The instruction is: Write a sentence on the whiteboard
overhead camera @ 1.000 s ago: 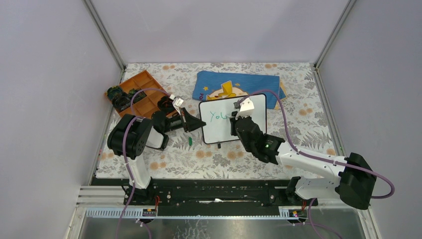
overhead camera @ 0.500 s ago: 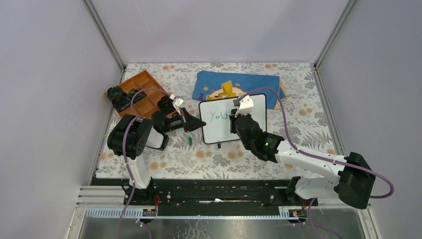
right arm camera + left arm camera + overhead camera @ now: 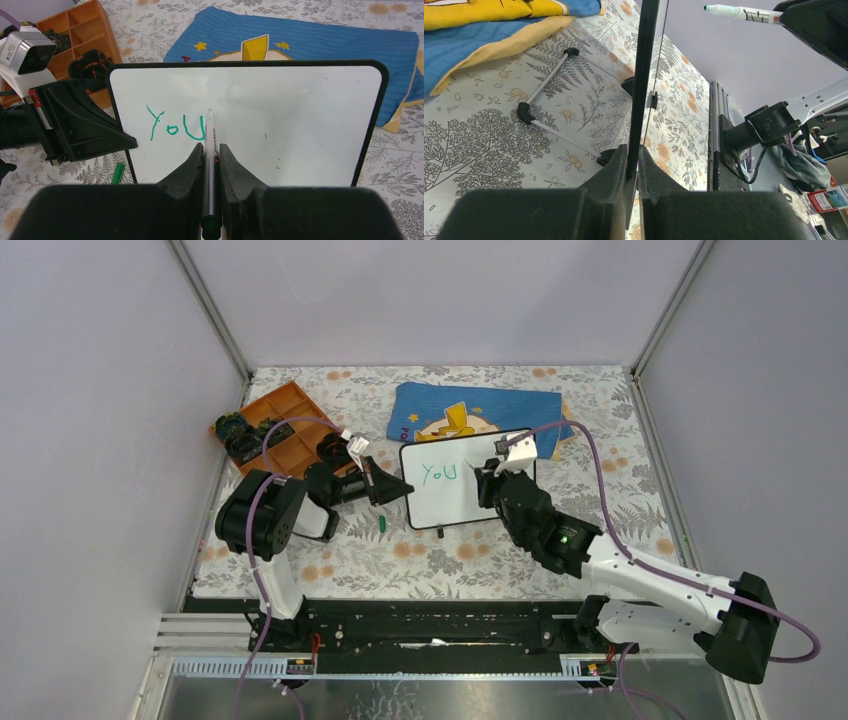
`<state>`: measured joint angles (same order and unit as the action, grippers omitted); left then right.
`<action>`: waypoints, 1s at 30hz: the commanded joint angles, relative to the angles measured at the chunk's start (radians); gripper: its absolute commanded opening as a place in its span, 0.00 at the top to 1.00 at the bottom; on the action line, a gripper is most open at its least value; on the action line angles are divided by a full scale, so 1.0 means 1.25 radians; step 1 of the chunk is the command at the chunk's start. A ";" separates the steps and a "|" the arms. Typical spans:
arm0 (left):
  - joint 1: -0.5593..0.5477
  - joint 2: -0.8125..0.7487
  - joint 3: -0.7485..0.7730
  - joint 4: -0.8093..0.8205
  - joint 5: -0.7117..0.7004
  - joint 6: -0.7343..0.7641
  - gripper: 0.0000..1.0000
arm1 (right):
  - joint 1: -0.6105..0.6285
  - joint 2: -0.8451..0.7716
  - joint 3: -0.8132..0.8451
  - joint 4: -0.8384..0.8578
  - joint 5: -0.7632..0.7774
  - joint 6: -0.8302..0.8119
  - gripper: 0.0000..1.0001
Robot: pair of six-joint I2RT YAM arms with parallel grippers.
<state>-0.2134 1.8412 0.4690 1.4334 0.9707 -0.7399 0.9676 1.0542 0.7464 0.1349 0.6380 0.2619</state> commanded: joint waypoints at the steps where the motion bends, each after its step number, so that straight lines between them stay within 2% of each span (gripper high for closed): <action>1: -0.004 -0.010 -0.007 -0.043 0.014 0.022 1.00 | -0.015 -0.028 -0.020 -0.018 0.029 -0.006 1.00; 11: -0.004 -0.010 -0.007 -0.045 0.011 0.024 1.00 | -0.040 -0.038 -0.055 0.030 0.026 0.001 1.00; 30: -0.004 -0.013 -0.008 -0.046 0.013 0.024 1.00 | -0.052 0.026 -0.001 0.074 0.076 -0.017 1.00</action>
<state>-0.2138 1.8366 0.4690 1.4170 0.9707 -0.7307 0.9169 1.0832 0.6910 0.1772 0.6903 0.2489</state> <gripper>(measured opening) 0.144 0.170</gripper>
